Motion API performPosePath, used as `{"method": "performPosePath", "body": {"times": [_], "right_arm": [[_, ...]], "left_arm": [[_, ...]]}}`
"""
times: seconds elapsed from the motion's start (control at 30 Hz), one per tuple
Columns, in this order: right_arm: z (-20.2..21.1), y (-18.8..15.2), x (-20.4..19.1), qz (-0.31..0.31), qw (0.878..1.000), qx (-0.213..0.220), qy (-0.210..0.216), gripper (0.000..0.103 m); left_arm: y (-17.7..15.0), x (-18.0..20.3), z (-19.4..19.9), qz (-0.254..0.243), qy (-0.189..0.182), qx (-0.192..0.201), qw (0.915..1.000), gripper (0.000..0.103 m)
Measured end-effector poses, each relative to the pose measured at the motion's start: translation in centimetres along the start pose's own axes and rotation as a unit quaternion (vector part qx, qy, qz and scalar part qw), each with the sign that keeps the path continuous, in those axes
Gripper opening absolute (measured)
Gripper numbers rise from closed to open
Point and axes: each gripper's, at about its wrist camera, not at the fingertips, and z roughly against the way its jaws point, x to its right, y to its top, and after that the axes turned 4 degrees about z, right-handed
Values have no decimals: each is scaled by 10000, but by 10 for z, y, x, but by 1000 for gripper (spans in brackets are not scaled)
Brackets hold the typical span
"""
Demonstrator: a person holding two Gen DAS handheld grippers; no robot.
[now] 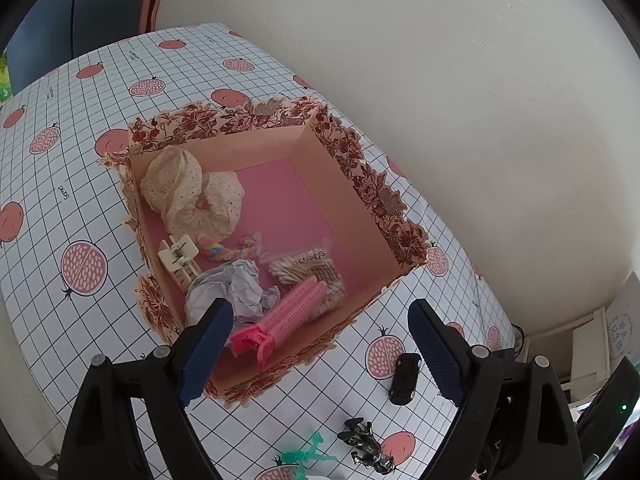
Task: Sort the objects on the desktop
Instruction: 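Withdraw both open tools up and away from the gift box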
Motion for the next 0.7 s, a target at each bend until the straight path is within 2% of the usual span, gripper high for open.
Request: {"method": "performPosePath", "body": {"times": [0.1,0.2,0.43,0.53,0.7], "right_arm": [[4,1,4,-3,10000,35,-6,103],[8,3,8,-26,10000,93,8,103],[17,5,21,-166,9997,179,-70,103],[23,6,28,-197,9994,260,-80,103],[34,8,40,-243,9984,484,-161,103]], "left_arm": [[-2,4,2,-55,-17,41,10000,91],[-2,7,5,-131,28,114,9998,97],[-2,10,11,-246,187,315,9990,97],[-2,12,11,-330,246,383,9984,101],[-5,22,16,-572,161,562,9966,103]]}}
